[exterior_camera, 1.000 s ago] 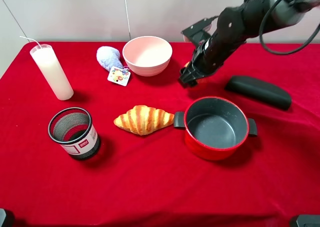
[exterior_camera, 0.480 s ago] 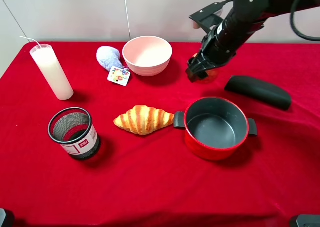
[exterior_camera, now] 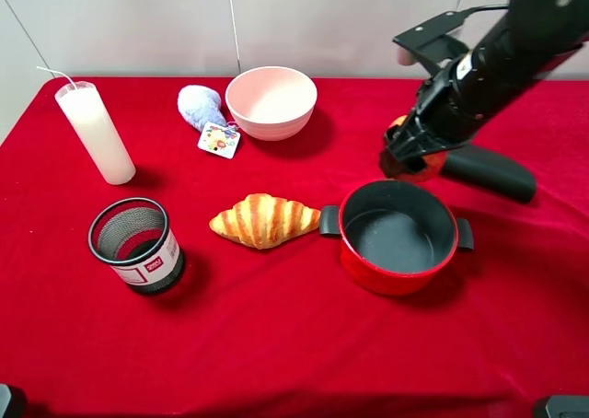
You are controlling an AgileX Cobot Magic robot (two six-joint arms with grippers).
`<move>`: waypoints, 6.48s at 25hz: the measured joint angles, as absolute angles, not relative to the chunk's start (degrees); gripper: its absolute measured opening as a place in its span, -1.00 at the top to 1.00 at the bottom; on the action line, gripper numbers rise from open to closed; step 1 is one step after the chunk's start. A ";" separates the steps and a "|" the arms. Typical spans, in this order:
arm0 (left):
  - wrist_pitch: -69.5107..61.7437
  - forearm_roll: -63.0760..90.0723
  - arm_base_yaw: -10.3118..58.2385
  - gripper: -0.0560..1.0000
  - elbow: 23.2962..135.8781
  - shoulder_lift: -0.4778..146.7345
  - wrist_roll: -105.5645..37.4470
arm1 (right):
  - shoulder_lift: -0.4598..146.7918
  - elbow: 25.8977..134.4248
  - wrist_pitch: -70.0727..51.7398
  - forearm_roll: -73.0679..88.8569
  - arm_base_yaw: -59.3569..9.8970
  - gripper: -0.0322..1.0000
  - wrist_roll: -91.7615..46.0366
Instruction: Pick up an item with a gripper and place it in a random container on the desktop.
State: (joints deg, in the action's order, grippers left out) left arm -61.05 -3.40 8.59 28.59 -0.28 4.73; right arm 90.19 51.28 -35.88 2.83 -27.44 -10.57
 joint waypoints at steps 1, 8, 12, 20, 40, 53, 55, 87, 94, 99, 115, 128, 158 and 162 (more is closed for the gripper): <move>-61.05 -3.40 8.59 -0.82 28.59 -0.28 4.73 | 89.16 50.53 -36.49 2.83 -27.49 -0.16 -10.19; -61.05 -3.40 8.59 -0.82 28.59 -0.28 4.73 | 84.59 44.83 -37.71 2.83 -29.43 -0.16 -8.61; -61.05 -3.40 8.59 -0.82 28.59 -0.28 4.73 | 84.30 42.71 -38.11 3.27 -30.69 -0.16 -7.47; -61.05 -3.40 8.59 -0.82 28.59 -0.28 4.73 | 84.29 38.72 -35.70 3.63 -30.81 -0.16 -7.03; -61.05 -3.40 8.59 -0.82 28.59 -0.28 4.73 | 93.01 37.78 -24.89 3.93 -30.81 -0.16 -7.03; -61.05 -3.40 8.59 -0.82 28.59 -0.28 4.73 | 93.38 37.78 -24.06 5.47 -30.81 -0.16 -7.03; -61.05 -3.40 8.59 -0.82 28.59 -0.28 4.73 | 93.38 37.78 -24.06 5.75 -30.81 -0.16 -7.03; -61.05 -3.40 8.59 -0.82 28.59 -0.28 4.73 | 93.38 37.78 -24.06 8.17 -30.81 -0.16 -7.03; -61.05 -3.40 8.59 -0.82 28.59 -0.28 4.73 | 92.27 37.78 -24.17 8.17 -30.81 -0.16 -7.03; -61.05 -3.40 8.59 -0.82 28.59 -0.28 4.73 | 89.77 37.78 -24.39 8.17 -30.81 -0.16 -7.03; -61.05 -3.40 8.59 -0.82 28.59 -0.28 4.73 | 87.16 37.78 -26.28 7.55 -30.81 -0.35 -7.03; -61.05 -3.40 8.59 -0.82 28.59 -0.28 4.73 | 68.65 37.72 -42.25 6.58 -30.81 -0.37 -7.03; -61.05 -3.40 8.59 -0.82 28.59 -0.28 4.73 | 6.80 34.91 -69.53 3.29 -30.81 -0.41 -9.65; -61.05 -3.40 8.59 -0.82 28.59 -0.28 4.73 | 0.95 31.46 -68.45 4.59 -30.81 -0.41 -9.64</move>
State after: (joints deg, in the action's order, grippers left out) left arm -61.05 -3.40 8.59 28.59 -0.28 4.73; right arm 0.95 31.46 -68.45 4.59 -30.81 -9.64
